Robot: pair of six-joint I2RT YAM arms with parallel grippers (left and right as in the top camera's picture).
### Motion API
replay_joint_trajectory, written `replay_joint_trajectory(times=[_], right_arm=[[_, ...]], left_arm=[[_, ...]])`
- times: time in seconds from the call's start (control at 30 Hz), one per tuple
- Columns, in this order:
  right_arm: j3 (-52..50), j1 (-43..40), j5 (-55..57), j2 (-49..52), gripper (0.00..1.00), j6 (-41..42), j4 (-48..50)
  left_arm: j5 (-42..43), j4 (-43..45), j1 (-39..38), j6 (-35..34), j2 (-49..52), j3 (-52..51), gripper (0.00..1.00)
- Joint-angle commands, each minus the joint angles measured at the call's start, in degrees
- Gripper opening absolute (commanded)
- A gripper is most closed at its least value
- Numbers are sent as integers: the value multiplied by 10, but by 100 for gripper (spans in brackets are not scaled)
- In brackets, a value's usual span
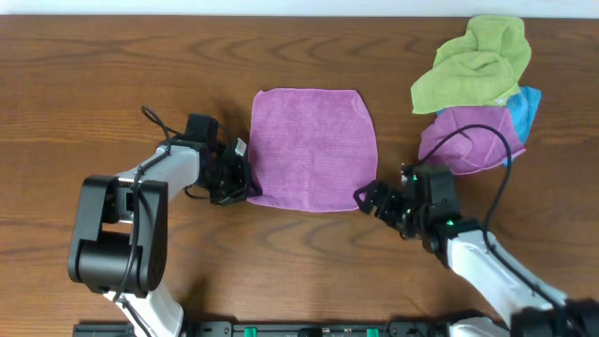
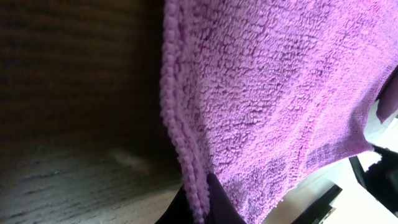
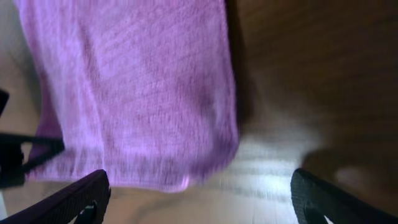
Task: Fold the cloth
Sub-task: 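Fold the near half of the purple cloth up over the far half with both grippers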
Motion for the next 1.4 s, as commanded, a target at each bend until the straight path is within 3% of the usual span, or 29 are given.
replay_joint_trajectory(times=[0.0, 0.3, 0.4, 0.43, 0.5, 0.73, 0.97, 1.13, 1.37], right_arm=[[-5, -4, 6, 38, 91, 38, 25], [-4, 8, -10, 105, 76, 60, 95], [-5, 19, 5, 105, 44, 60, 94], [-4, 22, 11, 105, 25, 59, 94], [-4, 23, 11, 105, 1, 46, 95], [-4, 23, -28, 64, 1, -29, 84], [-4, 23, -36, -43, 1, -59, -42], [-4, 23, -36, -107, 1, -67, -54], [-3, 23, 12, -110, 1, -65, 30]], left_arm=[[2, -5, -1, 14, 6, 8, 6], [17, -17, -1, 20, 6, 8, 6], [17, -18, -1, 20, 6, 8, 6], [17, -19, -1, 20, 6, 8, 6], [17, -24, -1, 24, 6, 8, 6], [17, -101, -1, 92, 1, 8, 6], [-11, -170, -1, 123, -62, 8, 6], [-44, -151, -1, 48, -151, 8, 6], [-81, -75, -1, -54, -198, 8, 6]])
